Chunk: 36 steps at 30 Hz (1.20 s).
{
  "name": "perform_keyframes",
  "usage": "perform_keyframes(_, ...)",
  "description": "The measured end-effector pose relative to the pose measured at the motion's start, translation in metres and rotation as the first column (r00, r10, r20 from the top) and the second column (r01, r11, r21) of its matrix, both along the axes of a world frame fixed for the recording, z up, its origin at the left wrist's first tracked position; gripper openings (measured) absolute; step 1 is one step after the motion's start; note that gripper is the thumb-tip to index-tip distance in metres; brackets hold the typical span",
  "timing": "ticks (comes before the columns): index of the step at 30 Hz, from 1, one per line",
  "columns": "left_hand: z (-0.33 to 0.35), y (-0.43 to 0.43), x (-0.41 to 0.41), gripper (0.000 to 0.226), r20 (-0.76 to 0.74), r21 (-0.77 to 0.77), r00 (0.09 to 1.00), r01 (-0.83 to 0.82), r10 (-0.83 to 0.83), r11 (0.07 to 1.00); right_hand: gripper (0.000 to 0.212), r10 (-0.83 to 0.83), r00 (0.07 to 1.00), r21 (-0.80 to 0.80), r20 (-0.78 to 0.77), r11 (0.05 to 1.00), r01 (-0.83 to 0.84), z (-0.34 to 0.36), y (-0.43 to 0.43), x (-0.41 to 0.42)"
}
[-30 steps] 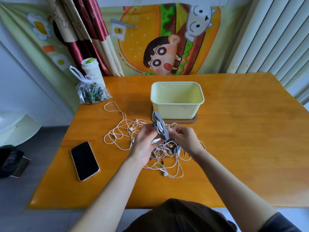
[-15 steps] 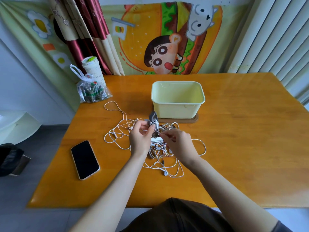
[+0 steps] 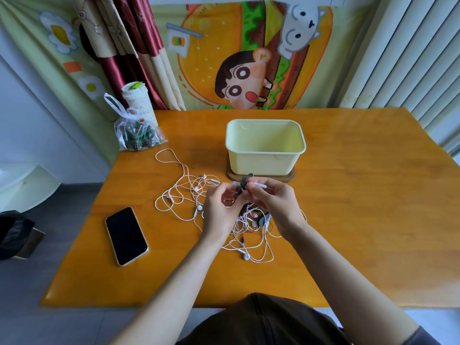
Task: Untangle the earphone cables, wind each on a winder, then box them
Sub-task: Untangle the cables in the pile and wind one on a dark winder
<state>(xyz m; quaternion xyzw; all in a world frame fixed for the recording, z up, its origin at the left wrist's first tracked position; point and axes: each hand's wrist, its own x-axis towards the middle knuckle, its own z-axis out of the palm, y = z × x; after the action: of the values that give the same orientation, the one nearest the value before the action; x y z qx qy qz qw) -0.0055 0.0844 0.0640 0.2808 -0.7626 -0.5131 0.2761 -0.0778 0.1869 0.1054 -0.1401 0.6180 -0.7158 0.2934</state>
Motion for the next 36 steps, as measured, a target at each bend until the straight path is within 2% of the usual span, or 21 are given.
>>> perform_keyframes(3, 0.007, 0.008, 0.0, 0.014, -0.017, 0.195, 0.999, 0.038, -0.035, 0.98, 0.011, -0.037, 0.999, -0.021, 0.008, 0.999, 0.037, 0.0, -0.001, -0.002)
perform_keyframes(6, 0.012, 0.014, 0.0, 0.018, -0.041, 0.433, 0.997, 0.078, -0.066, 0.898, 0.01, -0.041, 0.997, 0.03, -0.073, 0.999, 0.043, 0.0, -0.003, -0.003)
perform_keyframes(8, 0.013, 0.016, 0.0, 0.02, -0.047, 0.503, 0.996, 0.091, -0.078, 0.859, 0.009, -0.04, 0.995, 0.048, -0.087, 0.998, 0.044, 0.001, -0.003, -0.005)
perform_keyframes(14, 0.016, 0.017, 0.001, 0.024, -0.045, 0.514, 0.987, 0.154, -0.153, 0.844, 0.007, -0.029, 0.998, 0.004, -0.047, 1.0, 0.029, 0.004, -0.002, -0.01)
perform_keyframes(18, 0.017, 0.017, 0.001, 0.026, -0.071, 0.555, 0.987, 0.161, -0.146, 0.816, 0.005, 0.015, 0.997, 0.016, -0.08, 1.0, -0.014, 0.005, 0.001, -0.015)
perform_keyframes(20, 0.015, 0.017, 0.0, 0.031, -0.068, 0.605, 0.993, 0.119, -0.097, 0.787, 0.007, 0.034, 0.99, 0.027, -0.135, 0.999, -0.03, 0.005, 0.001, -0.014)
perform_keyframes(22, 0.014, 0.015, -0.001, 0.044, -0.048, 0.675, 0.998, 0.052, -0.027, 0.736, 0.011, 0.038, 0.966, 0.096, -0.254, 0.995, -0.014, 0.002, 0.001, -0.016)
perform_keyframes(25, 0.014, 0.011, -0.002, 0.059, -0.063, 0.784, 0.997, 0.029, 0.033, 0.619, 0.019, 0.095, 0.883, 0.242, -0.459, 0.97, 0.022, -0.004, 0.0, -0.021)
perform_keyframes(27, 0.014, 0.01, -0.001, 0.048, -0.081, 0.803, 0.996, 0.05, 0.025, 0.594, 0.019, 0.153, 0.823, 0.318, -0.547, 0.947, 0.036, -0.005, 0.0, -0.021)
perform_keyframes(31, 0.016, 0.008, 0.001, 0.014, -0.082, 0.763, 0.997, 0.072, -0.014, 0.642, 0.012, 0.159, 0.755, 0.329, -0.636, 0.941, 0.079, -0.003, 0.0, -0.018)
perform_keyframes(36, 0.016, 0.004, 0.0, 0.013, -0.097, 0.772, 0.995, 0.083, -0.012, 0.63, 0.003, 0.161, 0.719, 0.324, -0.676, 0.941, 0.093, -0.001, -0.002, -0.015)
